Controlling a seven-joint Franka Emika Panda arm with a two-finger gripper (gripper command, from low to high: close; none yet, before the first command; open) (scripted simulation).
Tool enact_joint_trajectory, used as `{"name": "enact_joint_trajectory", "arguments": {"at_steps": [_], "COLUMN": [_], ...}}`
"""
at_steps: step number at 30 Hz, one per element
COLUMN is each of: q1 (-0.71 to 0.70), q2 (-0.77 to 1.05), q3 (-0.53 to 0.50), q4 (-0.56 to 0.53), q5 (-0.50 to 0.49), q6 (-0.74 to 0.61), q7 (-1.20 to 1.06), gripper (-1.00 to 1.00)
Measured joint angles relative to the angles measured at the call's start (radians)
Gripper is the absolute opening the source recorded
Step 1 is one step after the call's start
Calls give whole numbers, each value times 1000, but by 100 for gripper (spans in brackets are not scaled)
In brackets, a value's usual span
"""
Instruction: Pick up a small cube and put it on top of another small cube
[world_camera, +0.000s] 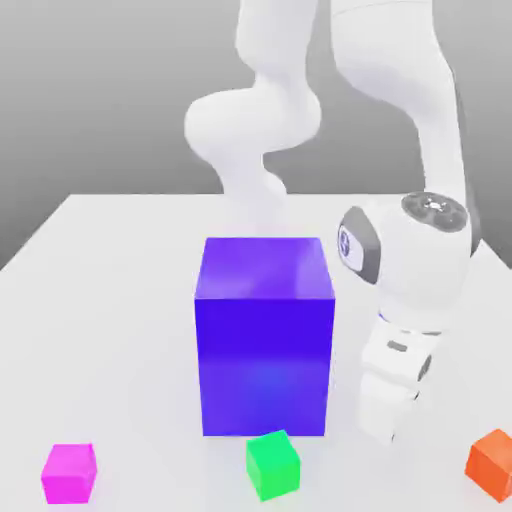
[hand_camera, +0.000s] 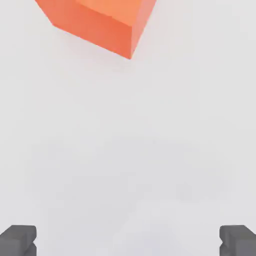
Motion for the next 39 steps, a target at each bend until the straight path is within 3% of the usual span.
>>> {"name": "enact_joint_trajectory", "arguments": {"at_steps": [13, 17, 18, 26, 30, 39], "q1": [-417, -619, -657, -660, -587, -374], "q2": [103, 265, 306, 296, 175, 25], "q3": [-248, -211, -185, -200, -279, -263], "q4": [181, 289, 309, 312, 274, 168], "q5": [190, 334, 366, 358, 258, 167], "q6": [-129, -88, -67, -83, -163, -200], "q7": [-108, -199, -221, -213, -123, 180], "gripper": [100, 100, -100, -100, -100, -100]}}
